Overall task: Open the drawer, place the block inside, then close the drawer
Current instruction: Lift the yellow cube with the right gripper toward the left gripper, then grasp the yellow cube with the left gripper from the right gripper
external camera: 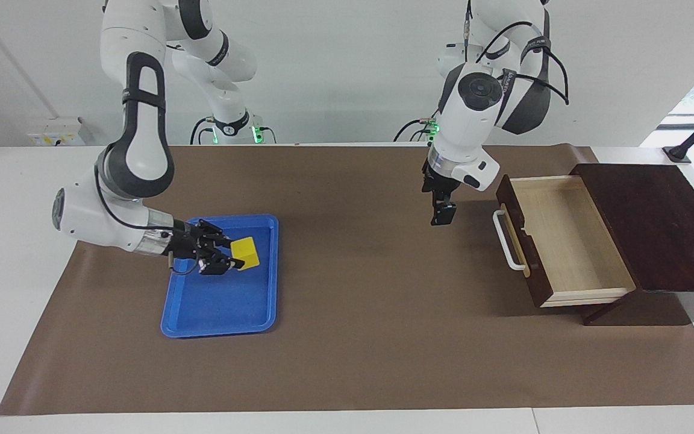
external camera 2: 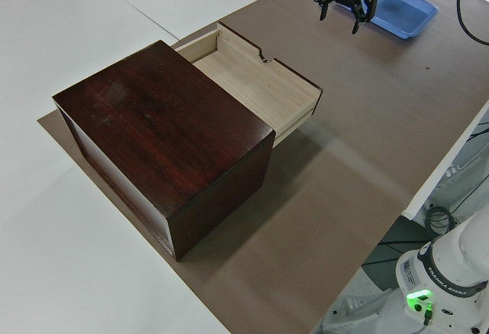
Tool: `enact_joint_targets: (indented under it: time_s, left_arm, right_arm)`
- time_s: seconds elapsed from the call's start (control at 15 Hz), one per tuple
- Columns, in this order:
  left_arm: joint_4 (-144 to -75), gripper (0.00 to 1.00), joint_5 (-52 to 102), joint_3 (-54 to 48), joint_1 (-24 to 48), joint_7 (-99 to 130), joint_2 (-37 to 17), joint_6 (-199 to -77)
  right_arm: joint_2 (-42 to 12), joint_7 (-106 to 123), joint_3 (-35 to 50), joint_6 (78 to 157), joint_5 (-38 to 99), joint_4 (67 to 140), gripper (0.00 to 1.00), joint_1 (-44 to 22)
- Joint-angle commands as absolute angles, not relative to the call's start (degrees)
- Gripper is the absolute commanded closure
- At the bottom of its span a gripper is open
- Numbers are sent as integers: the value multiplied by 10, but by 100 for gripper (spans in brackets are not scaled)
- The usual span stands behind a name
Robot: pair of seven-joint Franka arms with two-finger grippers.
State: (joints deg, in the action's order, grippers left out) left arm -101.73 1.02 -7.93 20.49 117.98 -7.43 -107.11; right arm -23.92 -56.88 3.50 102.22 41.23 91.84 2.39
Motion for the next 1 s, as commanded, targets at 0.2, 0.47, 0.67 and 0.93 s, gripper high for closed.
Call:
enact_joint_targets:
  time_s: [0.2, 0.47, 0.67, 0.93]
  left_arm:
    - [-1016, 0, -29, -75, 229, 1182, -76, -1133]
    - [-991, 0, -27, -74, 230, 1207, -101, -1110]
    - [-948, 0, -23, -75, 231, 1268, -123, -1100]
    - [-828, 0, -25, -72, 266, 1310, -226, -1051]
  right_arm:
    - [-243, -772, 36, 1097, 407, 886, 100, -93]
    - [-243, -852, 37, 1164, 408, 887, 100, -156]
    - [-245, -881, 38, 1207, 409, 889, 100, -189]
    - [-245, -898, 38, 1221, 409, 889, 100, -216]
